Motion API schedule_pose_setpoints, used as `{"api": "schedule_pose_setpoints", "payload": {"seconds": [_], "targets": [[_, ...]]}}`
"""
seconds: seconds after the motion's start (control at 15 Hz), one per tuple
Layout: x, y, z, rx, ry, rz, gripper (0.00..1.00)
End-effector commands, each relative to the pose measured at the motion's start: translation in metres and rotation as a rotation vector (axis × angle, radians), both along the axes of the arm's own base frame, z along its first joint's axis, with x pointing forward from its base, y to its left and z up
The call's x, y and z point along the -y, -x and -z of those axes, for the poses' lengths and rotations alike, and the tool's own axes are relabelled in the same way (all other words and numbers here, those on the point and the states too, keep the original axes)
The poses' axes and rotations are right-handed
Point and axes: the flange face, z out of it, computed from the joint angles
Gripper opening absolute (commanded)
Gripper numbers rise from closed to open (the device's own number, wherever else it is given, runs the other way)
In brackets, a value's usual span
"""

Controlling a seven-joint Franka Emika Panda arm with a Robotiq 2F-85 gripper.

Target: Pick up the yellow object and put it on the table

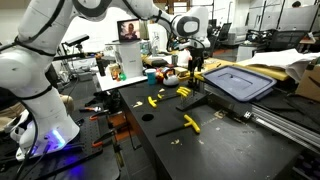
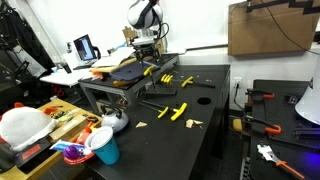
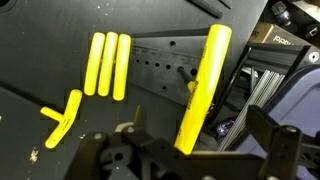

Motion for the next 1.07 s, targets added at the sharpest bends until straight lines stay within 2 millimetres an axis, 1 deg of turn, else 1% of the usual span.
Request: {"api": "schedule_pose_setpoints", "payload": {"seconds": [0.0,0.33,0.6,0.8,1.0], "targets": [[-0.005,0.017,-0.024,-0.039,0.038,-0.099,1.0],[-0.013,0.027,-0.046,-0.09,0.092,-0.265,1.0],[-0.016,0.036,-0.068,-0.104,0.094,-0.4,1.0],[-0.014,0.046,-0.089,-0.116,0.07,-0.532,1.0],[-0.01,0.053,-0.111,-0.109,0.062,-0.619,1.0]]}}
